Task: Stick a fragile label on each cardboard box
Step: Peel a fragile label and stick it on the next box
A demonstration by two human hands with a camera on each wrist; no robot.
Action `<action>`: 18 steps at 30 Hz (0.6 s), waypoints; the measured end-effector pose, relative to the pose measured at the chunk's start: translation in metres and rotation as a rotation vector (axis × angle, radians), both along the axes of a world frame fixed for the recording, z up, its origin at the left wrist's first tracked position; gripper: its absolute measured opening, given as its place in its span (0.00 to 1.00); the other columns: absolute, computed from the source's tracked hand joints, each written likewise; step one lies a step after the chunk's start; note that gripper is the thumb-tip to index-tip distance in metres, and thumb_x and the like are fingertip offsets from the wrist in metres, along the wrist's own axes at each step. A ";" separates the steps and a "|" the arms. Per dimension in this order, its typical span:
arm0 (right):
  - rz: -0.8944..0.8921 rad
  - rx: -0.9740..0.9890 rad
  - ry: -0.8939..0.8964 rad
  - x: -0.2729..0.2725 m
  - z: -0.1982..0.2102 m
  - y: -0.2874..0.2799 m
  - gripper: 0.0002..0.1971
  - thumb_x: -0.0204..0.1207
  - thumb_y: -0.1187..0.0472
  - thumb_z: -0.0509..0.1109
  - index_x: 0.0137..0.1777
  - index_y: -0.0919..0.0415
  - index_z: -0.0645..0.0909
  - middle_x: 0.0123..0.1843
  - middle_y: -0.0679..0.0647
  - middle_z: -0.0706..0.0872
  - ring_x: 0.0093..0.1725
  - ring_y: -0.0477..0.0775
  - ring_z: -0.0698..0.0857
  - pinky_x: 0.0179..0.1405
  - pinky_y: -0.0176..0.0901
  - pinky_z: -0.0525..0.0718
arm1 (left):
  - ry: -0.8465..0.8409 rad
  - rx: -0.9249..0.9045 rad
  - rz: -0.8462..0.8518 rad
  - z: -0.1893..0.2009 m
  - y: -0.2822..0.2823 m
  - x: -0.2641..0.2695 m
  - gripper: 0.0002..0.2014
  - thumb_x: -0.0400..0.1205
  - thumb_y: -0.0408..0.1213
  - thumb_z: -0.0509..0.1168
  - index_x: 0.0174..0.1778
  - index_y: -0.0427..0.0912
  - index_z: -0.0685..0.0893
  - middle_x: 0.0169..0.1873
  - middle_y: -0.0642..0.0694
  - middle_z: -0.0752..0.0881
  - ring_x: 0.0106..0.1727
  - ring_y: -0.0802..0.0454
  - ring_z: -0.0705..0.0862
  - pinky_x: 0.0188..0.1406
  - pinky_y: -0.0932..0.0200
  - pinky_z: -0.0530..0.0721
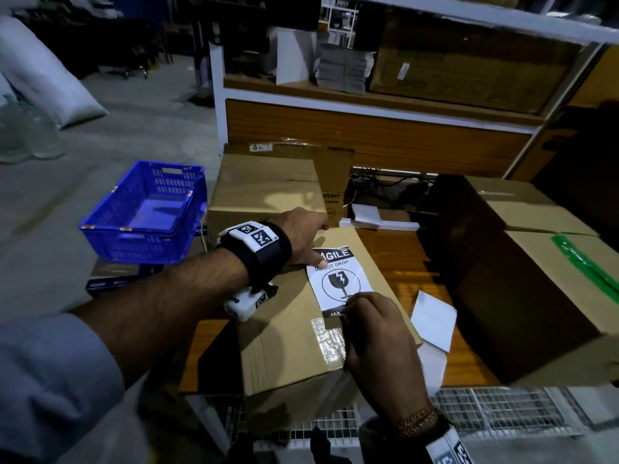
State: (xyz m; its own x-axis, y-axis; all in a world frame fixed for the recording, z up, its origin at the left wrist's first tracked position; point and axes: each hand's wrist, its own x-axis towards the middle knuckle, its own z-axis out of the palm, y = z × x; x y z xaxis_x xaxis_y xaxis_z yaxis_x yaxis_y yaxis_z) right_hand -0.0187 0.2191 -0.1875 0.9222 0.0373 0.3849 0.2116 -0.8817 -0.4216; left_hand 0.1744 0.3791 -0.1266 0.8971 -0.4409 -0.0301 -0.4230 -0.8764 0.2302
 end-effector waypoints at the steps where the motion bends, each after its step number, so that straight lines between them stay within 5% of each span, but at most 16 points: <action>1: -0.006 -0.011 0.003 0.000 0.001 0.000 0.15 0.72 0.64 0.81 0.56 0.51 0.83 0.58 0.45 0.84 0.57 0.48 0.80 0.57 0.47 0.87 | -0.004 0.006 0.007 0.000 0.000 0.000 0.38 0.70 0.59 0.82 0.73 0.51 0.78 0.43 0.53 0.81 0.51 0.45 0.86 0.45 0.52 0.85; 6: -0.031 -0.136 0.015 -0.001 0.005 0.000 0.18 0.70 0.60 0.82 0.57 0.46 0.83 0.60 0.42 0.85 0.61 0.47 0.81 0.79 0.64 0.75 | -0.018 0.049 0.043 -0.002 -0.004 -0.001 0.36 0.68 0.59 0.83 0.68 0.50 0.78 0.50 0.48 0.88 0.51 0.44 0.87 0.50 0.44 0.90; 12: 0.001 -0.155 0.047 -0.002 0.013 0.002 0.16 0.69 0.62 0.84 0.55 0.52 0.86 0.57 0.48 0.88 0.51 0.51 0.84 0.48 0.48 0.90 | -0.014 0.080 0.050 -0.001 -0.008 -0.003 0.37 0.69 0.58 0.83 0.69 0.48 0.77 0.59 0.45 0.87 0.55 0.42 0.87 0.52 0.43 0.90; 18: -0.026 -0.166 0.023 -0.005 0.009 0.005 0.14 0.69 0.64 0.84 0.53 0.56 0.86 0.55 0.52 0.89 0.49 0.55 0.86 0.43 0.53 0.90 | 0.009 0.085 0.045 0.001 -0.005 -0.003 0.37 0.70 0.59 0.82 0.70 0.49 0.77 0.60 0.45 0.88 0.56 0.42 0.87 0.54 0.44 0.89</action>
State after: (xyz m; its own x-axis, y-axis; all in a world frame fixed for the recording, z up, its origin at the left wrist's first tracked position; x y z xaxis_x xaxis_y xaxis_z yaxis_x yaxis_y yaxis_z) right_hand -0.0241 0.2244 -0.1786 0.9321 0.0749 0.3544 0.1800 -0.9448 -0.2737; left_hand 0.1712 0.3738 -0.1252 0.9153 -0.3959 -0.0741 -0.3812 -0.9109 0.1581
